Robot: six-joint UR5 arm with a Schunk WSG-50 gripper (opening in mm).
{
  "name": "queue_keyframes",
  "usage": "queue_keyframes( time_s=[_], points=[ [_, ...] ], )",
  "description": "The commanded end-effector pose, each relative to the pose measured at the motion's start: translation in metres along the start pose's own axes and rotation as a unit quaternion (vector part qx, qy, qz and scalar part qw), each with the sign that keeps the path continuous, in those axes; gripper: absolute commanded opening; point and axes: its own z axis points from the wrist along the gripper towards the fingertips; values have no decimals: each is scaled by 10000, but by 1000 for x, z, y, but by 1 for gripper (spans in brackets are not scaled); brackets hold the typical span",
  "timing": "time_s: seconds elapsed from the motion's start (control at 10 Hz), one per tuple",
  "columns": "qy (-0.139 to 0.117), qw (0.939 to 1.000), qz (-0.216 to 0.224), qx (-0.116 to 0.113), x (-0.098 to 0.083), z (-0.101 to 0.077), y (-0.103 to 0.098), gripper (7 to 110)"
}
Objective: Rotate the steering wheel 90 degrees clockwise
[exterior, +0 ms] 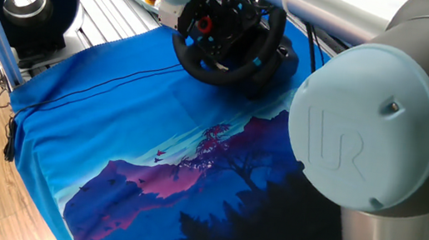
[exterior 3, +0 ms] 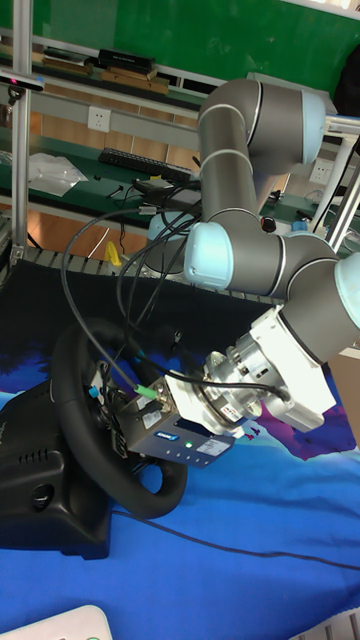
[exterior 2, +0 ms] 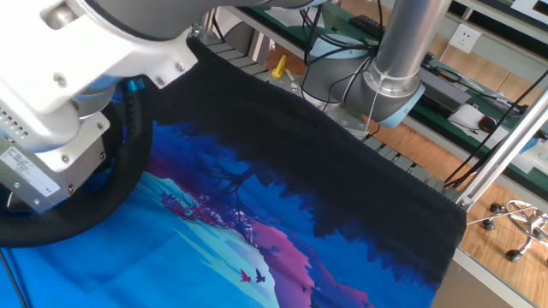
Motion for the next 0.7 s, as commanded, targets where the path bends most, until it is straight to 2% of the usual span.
queue_keyframes(
  time_s=[0.0,0.1,0.2,0.3,0.4,0.6],
  points=[
    [-143,9997,-60,-192,-9,2,-2,7],
    [-169,9996,-102,-214,-11,3,-9,7],
    [-193,9991,-139,-351,-12,3,-8,7],
    [-159,9991,-93,-374,-10,3,-7,7],
    [-109,9992,35,-385,-8,3,-6,22],
    [-71,9985,159,-514,-6,2,0,22]
  ],
)
